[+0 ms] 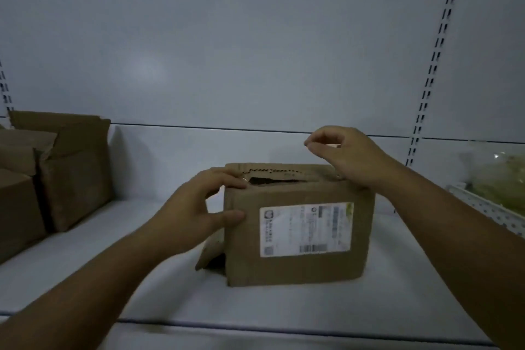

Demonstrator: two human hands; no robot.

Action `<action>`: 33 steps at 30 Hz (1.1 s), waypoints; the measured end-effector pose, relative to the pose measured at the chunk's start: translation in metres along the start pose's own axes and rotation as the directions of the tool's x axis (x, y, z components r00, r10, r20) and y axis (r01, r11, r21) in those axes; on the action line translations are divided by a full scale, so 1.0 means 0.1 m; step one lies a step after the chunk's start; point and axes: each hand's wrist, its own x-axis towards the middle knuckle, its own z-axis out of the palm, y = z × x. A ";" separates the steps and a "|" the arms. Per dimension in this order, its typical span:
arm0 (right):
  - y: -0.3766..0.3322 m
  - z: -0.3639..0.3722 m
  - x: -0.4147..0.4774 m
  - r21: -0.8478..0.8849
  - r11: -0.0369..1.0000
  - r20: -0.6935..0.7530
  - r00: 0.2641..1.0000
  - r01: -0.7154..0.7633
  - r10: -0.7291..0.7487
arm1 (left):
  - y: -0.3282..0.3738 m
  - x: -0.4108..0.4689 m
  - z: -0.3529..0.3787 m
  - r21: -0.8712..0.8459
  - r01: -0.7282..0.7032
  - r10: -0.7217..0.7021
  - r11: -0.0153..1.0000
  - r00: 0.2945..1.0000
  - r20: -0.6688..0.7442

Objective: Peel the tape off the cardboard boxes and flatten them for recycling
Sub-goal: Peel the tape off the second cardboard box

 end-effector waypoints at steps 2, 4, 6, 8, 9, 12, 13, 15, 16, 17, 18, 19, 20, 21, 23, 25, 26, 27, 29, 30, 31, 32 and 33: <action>0.16 -0.11 -0.01 0.021 0.997 0.142 0.987 -0.078 0.074 | -0.13 0.06 -0.15 -0.001 -0.009 0.010 1.000 0.998 0.068; 0.26 -0.09 -0.08 0.082 0.987 0.267 0.957 -0.139 0.112 | -0.28 0.15 -0.15 0.219 0.029 -0.016 0.975 0.998 -0.063; 0.25 0.00 -0.17 0.147 0.984 0.309 0.950 -0.099 0.049 | -0.35 0.22 -0.07 0.362 0.089 -0.014 0.928 0.979 -0.204; 0.21 0.11 -0.25 0.144 0.990 0.258 0.965 0.011 -0.048 | -0.39 0.30 0.02 0.390 0.120 -0.060 0.913 0.985 -0.162; 0.18 0.17 -0.29 0.073 0.993 0.213 0.971 0.093 -0.107 | -0.38 0.36 0.05 0.356 0.154 -0.125 0.922 0.987 -0.102; 0.10 0.32 -0.43 -0.031 0.938 0.182 0.925 0.344 -0.334 | -0.33 0.39 0.09 0.112 0.337 -0.333 0.935 0.941 -0.056; 0.07 0.36 -0.46 -0.002 0.915 0.192 0.898 0.404 -0.396 | -0.29 0.32 0.09 0.025 0.358 -0.356 0.933 0.932 -0.069; 0.04 0.43 -0.51 0.036 0.887 0.214 0.864 0.460 -0.457 | -0.13 0.17 0.07 -0.169 0.328 -0.354 0.929 0.923 -0.154; 0.03 0.46 -0.53 0.010 0.878 0.217 0.856 0.478 -0.468 | -0.05 0.05 0.05 -0.268 0.314 -0.368 0.911 0.912 -0.184; 0.02 0.48 -0.54 -0.040 0.869 0.214 0.854 0.494 -0.475 | -0.01 -0.08 0.01 -0.377 0.279 -0.376 0.883 0.902 -0.213; 0.03 0.50 -0.54 -0.096 0.861 0.208 0.856 0.499 -0.473 | -0.03 -0.18 -0.05 -0.466 0.244 -0.397 0.851 0.879 -0.264; 0.02 0.51 -0.53 -0.145 0.856 0.206 0.861 0.496 -0.464 | -0.06 -0.27 -0.11 -0.498 0.231 -0.439 0.836 0.825 -0.356; 0.00 0.53 -0.53 -0.185 0.852 0.203 0.868 0.489 -0.454 | -0.07 -0.36 -0.18 -0.492 0.220 -0.470 0.842 0.747 -0.471; -0.02 0.54 -0.52 -0.230 0.844 0.190 0.873 0.484 -0.449 | -0.08 -0.47 -0.24 -0.468 0.191 -0.466 0.863 0.661 -0.589; -0.09 0.58 -0.50 -0.356 0.804 0.147 0.878 0.476 -0.455 | -0.01 -0.70 -0.27 -0.435 0.072 -0.398 0.898 0.556 -0.730; -0.17 0.62 -0.48 -0.455 0.762 0.121 0.880 0.460 -0.459 | 0.11 -0.89 -0.14 -0.422 -0.002 -0.336 0.907 0.602 -0.725; -0.21 0.64 -0.46 -0.475 0.753 0.124 0.883 0.454 -0.453 | 0.15 -0.95 -0.04 -0.434 0.022 -0.346 0.900 0.641 -0.685; -0.26 0.66 -0.44 -0.487 0.749 0.140 0.887 0.449 -0.441 | 0.16 -0.97 0.04 -0.442 0.082 -0.377 0.893 0.672 -0.637; -0.36 0.68 -0.37 -0.518 0.732 0.200 0.894 0.443 -0.400 | 0.15 -0.93 0.14 -0.434 0.264 -0.481 0.861 0.697 -0.531; -0.39 0.67 -0.33 -0.529 0.719 0.228 0.891 0.451 -0.392 | 0.16 -0.89 0.15 -0.442 0.342 -0.543 0.829 0.681 -0.492; -0.42 0.66 -0.29 -0.527 0.711 0.249 0.885 0.465 -0.394 | 0.15 -0.86 0.14 -0.463 0.381 -0.586 0.801 0.660 -0.471; -0.46 0.62 -0.25 -0.511 0.714 0.265 0.878 0.478 -0.398 | 0.15 -0.85 0.13 -0.486 0.393 -0.611 0.781 0.642 -0.463; -0.50 0.56 -0.23 -0.482 0.727 0.276 0.872 0.489 -0.404 | 0.14 -0.84 0.12 -0.509 0.378 -0.616 0.774 0.636 -0.465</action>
